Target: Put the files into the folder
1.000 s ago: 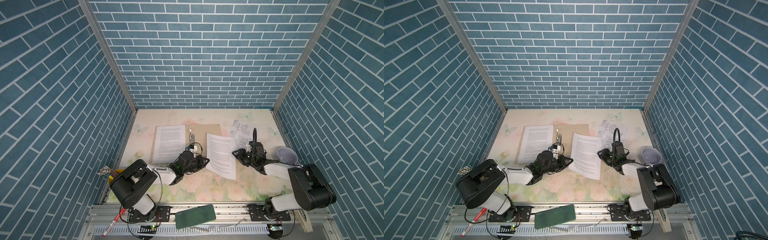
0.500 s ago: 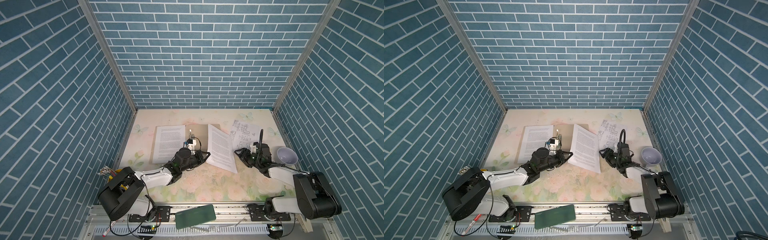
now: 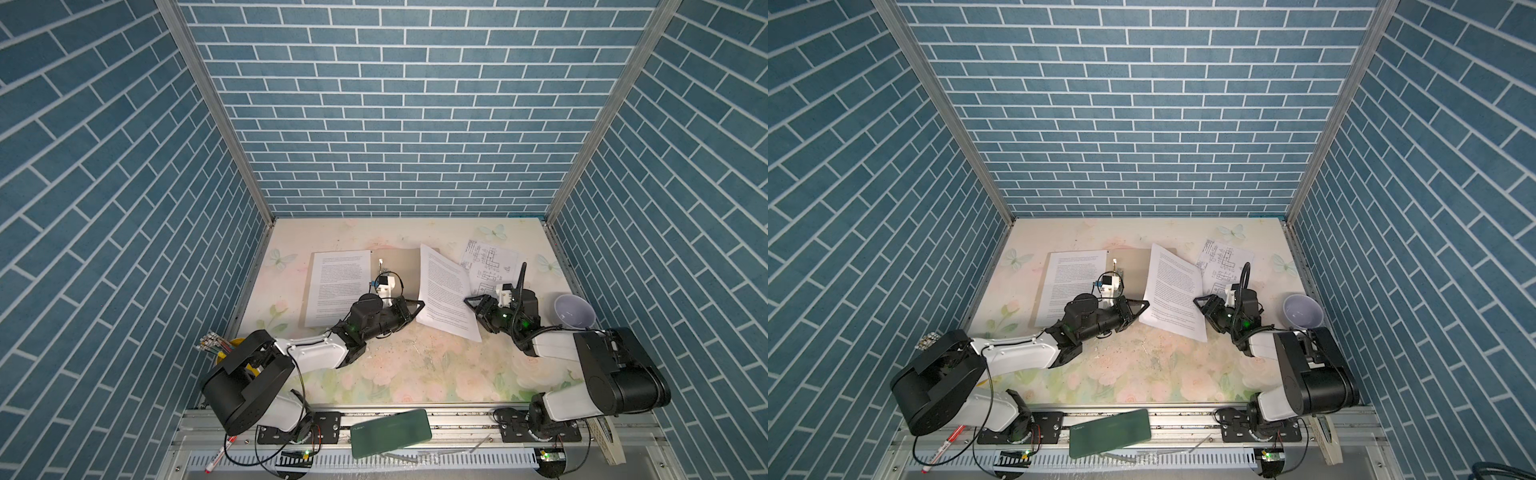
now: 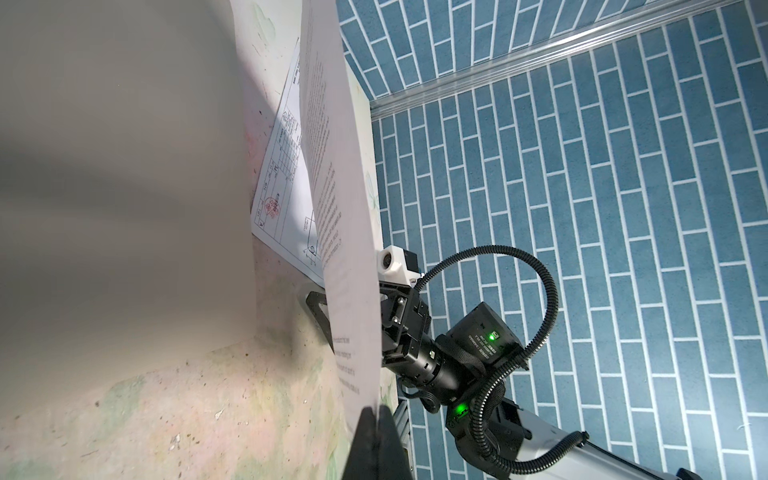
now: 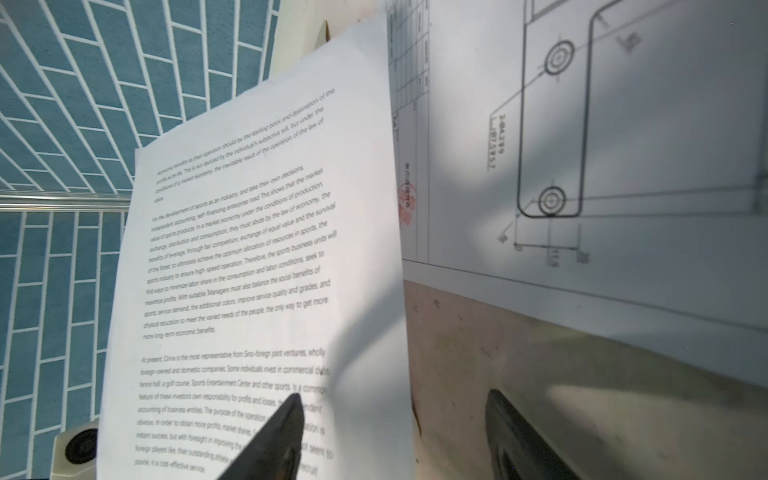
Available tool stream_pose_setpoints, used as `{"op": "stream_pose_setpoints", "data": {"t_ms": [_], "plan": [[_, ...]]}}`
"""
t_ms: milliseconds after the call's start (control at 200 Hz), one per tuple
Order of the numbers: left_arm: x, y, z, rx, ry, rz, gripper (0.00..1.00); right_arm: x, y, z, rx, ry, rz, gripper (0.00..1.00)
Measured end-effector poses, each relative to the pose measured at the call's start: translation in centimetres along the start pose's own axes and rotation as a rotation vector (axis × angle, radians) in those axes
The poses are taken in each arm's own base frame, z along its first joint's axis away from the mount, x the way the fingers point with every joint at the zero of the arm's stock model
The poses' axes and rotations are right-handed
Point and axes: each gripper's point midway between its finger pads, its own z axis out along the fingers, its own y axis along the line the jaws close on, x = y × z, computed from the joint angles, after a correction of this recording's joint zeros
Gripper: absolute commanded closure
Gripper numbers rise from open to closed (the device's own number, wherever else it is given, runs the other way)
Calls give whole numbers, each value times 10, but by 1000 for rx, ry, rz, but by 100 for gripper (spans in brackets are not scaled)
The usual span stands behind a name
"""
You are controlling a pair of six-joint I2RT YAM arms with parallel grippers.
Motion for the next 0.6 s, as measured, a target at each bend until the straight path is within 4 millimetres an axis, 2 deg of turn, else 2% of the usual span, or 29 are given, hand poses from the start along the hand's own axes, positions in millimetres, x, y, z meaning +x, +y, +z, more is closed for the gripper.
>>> {"op": "stream_pose_setpoints", "data": {"t_ms": [250,466,601], "plan": [[2,-1,-1,15,6,-6,100,-5,9,5,-62,-8,-1,51],[6,7,-4,0,12,-12,100,-8,18,4,-93,-18,-7,60],[7,12,-5,-11,15,-19,100,-9,21,2,-102,-23,-14,72]]}}
